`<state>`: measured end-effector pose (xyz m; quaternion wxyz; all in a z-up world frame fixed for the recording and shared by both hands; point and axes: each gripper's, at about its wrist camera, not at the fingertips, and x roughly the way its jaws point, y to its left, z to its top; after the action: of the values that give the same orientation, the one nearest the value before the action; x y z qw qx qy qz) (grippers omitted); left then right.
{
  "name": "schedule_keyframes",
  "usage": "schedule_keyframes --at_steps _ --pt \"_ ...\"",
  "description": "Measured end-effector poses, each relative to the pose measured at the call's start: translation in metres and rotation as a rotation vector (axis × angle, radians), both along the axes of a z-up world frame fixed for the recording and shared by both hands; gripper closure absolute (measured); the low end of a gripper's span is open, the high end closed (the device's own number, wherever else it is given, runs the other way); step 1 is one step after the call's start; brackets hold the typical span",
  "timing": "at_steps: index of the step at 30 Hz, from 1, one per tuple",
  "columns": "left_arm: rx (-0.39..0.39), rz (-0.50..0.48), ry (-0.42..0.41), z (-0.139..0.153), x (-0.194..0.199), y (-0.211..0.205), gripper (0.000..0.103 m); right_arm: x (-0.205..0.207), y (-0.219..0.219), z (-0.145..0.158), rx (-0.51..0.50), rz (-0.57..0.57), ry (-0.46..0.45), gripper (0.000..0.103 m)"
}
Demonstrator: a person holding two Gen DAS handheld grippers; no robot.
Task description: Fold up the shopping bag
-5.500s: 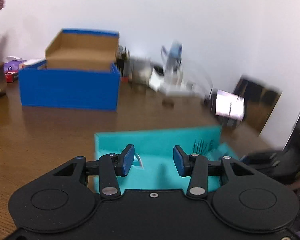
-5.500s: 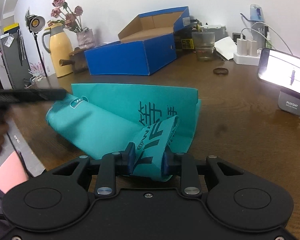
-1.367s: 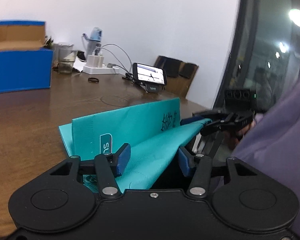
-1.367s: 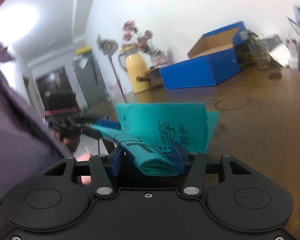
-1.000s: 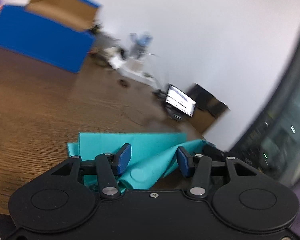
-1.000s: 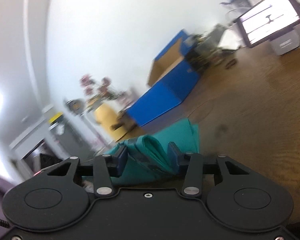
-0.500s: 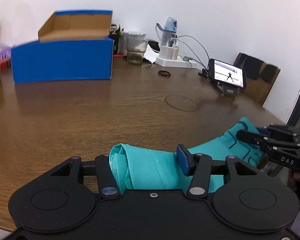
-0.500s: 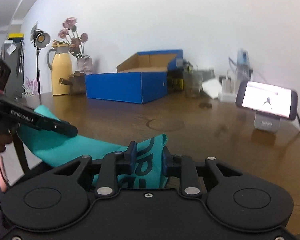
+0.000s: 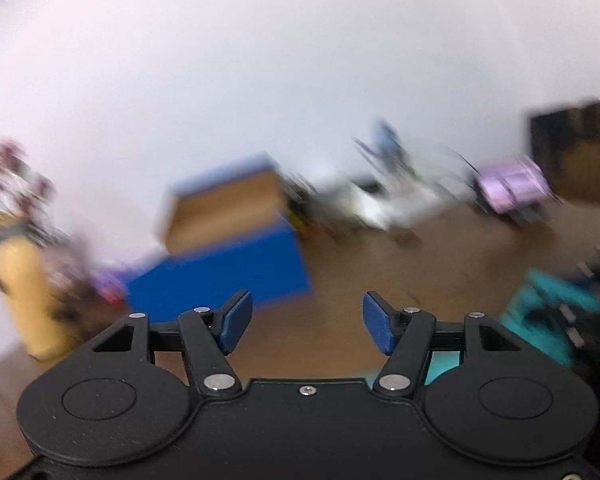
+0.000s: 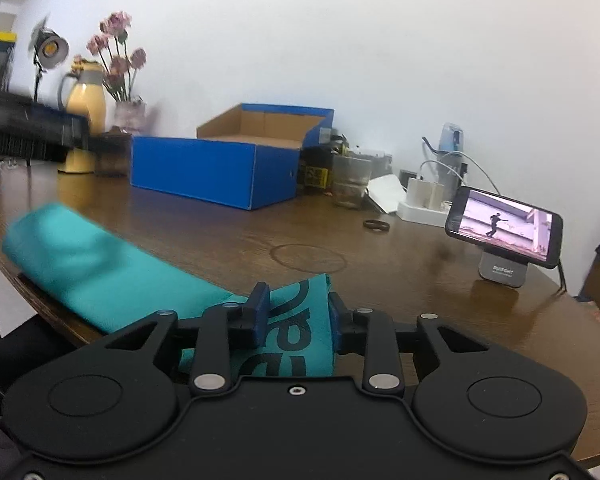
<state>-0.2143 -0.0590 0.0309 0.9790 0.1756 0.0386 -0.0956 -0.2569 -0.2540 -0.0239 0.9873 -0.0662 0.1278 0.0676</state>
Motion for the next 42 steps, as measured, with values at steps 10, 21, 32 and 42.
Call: schedule_keyframes --at_steps 10,21,32,42 --pt "0.042 -0.149 0.28 -0.052 0.008 -0.031 0.044 0.002 -0.009 0.012 0.007 0.041 0.059 0.07" --pt "-0.008 -0.262 0.316 -0.059 0.02 -0.005 0.043 -0.019 -0.037 0.039 -0.415 0.672 0.035 0.029" --pt "-0.051 -0.315 0.366 -0.055 0.021 0.016 0.043 0.012 -0.004 0.028 -0.494 0.798 0.178 0.04" --pt "-0.04 -0.393 0.405 -0.051 0.008 0.024 0.043 -0.024 -0.004 0.022 -0.604 0.8 0.087 0.034"
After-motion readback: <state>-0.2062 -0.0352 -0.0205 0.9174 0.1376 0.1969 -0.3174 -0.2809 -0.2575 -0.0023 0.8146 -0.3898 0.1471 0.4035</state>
